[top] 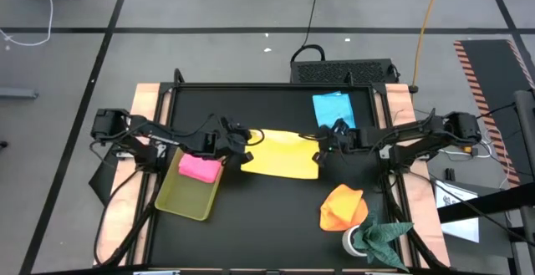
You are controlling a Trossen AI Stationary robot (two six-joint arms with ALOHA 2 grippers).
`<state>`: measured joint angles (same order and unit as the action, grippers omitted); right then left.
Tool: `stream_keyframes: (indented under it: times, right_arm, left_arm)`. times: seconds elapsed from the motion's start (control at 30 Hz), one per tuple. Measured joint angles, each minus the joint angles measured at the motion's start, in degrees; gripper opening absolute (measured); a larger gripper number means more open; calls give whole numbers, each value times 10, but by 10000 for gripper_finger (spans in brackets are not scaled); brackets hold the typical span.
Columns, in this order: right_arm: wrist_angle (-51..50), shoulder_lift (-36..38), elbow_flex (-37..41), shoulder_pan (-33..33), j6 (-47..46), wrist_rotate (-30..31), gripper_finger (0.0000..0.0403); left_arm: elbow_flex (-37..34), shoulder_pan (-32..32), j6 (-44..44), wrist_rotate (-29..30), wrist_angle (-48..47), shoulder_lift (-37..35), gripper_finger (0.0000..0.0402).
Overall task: Fold microfiber towels
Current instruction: Fold the yellow microfiber towel
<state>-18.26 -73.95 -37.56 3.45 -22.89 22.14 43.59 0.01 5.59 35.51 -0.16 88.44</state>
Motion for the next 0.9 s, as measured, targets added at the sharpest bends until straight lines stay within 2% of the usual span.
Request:
stream_keyframes:
  times: [0.13,0.33,0.73,0.9]
  right_arm:
    - [0,0,0,3,4,-1,0]
    - [6,-5,0,35,14,1,0]
    - [29,-47,0,75,22,2,0]
    - [52,-69,0,83,33,6,3]
  left_arm:
    - [1,-4,-9,-1,0,-1,5]
    - [1,28,17,-2,-2,2,4]
    - [1,82,23,-30,59,84,25]
    - [1,93,22,-31,60,85,26]
